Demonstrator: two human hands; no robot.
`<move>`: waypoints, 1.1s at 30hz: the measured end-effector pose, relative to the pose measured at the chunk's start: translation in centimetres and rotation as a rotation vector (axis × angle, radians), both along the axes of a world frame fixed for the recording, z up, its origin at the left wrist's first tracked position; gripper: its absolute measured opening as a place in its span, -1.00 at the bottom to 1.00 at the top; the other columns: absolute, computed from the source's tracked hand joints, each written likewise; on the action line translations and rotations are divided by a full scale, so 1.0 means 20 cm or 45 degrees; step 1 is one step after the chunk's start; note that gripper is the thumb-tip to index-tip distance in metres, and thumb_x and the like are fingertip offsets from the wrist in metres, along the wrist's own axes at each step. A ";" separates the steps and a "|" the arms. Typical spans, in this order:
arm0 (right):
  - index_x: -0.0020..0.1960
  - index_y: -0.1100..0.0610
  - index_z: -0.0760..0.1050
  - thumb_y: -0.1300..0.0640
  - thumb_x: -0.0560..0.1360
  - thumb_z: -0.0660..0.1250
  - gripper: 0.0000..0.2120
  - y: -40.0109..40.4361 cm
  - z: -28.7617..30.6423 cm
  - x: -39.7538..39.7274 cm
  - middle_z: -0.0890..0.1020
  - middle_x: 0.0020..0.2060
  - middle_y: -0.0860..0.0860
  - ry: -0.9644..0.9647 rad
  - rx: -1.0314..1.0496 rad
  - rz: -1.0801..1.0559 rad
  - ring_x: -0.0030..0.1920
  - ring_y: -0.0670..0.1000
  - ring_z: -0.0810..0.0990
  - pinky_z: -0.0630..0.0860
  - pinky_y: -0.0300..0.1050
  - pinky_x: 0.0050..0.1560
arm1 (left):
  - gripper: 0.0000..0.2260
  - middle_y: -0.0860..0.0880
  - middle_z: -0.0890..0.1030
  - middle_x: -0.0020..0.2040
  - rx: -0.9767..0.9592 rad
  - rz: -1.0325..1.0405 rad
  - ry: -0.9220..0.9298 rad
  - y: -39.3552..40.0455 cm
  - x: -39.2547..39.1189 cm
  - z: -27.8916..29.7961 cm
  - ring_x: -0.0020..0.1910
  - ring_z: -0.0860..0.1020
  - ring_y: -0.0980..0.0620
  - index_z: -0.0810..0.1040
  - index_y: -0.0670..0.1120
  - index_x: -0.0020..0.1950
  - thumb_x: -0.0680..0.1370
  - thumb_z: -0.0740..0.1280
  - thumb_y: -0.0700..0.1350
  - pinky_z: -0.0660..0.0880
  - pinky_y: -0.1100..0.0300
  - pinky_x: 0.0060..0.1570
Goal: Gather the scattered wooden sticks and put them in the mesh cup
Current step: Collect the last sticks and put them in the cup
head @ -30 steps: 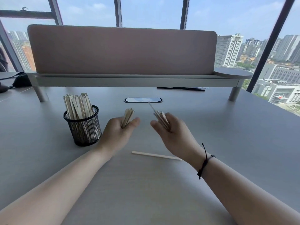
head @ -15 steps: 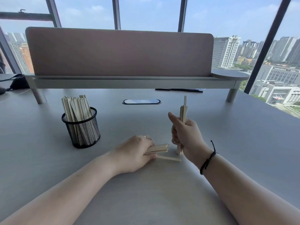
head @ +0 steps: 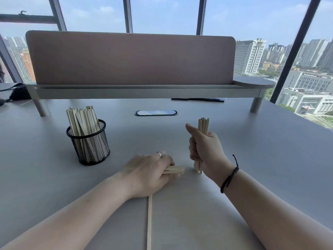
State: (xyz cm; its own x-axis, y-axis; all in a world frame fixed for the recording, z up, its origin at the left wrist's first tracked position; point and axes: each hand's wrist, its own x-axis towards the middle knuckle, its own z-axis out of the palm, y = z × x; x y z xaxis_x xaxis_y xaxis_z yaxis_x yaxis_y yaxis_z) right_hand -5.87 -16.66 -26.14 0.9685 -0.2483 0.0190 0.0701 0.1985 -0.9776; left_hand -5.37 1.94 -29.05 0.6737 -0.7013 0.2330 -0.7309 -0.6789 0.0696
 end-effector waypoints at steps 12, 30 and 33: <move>-0.35 0.24 0.35 -0.23 0.41 0.43 -0.44 0.08 0.01 -0.10 0.34 -0.53 0.00 -0.010 -1.301 0.345 -0.50 0.01 0.28 0.22 -0.11 -0.45 | -0.85 -0.03 0.60 -0.26 -0.356 0.532 -0.004 0.01 0.09 -0.01 -0.22 0.59 -0.20 0.42 -0.01 -0.12 0.61 0.19 0.00 0.41 0.07 -0.31; -0.01 0.12 0.46 0.02 0.60 0.16 -0.81 0.15 -0.05 -0.14 0.55 -0.02 0.06 -0.224 -2.159 0.481 -0.06 0.22 0.57 0.45 -0.01 -0.19 | -0.53 -0.05 0.34 -0.49 -1.626 0.379 0.397 0.09 0.17 0.00 -0.51 0.27 -0.01 0.43 -0.01 -0.44 0.48 0.28 0.32 0.23 0.09 -0.39; 0.04 0.11 0.44 0.06 0.60 0.13 -0.84 0.14 -0.07 -0.12 0.55 -0.03 0.06 -0.257 -2.158 0.444 -0.07 0.21 0.57 0.40 -0.02 -0.20 | -0.55 -0.08 0.33 -0.47 -1.655 0.379 0.425 0.08 0.16 0.01 -0.51 0.26 -0.01 0.43 -0.01 -0.44 0.47 0.29 0.29 0.22 0.10 -0.40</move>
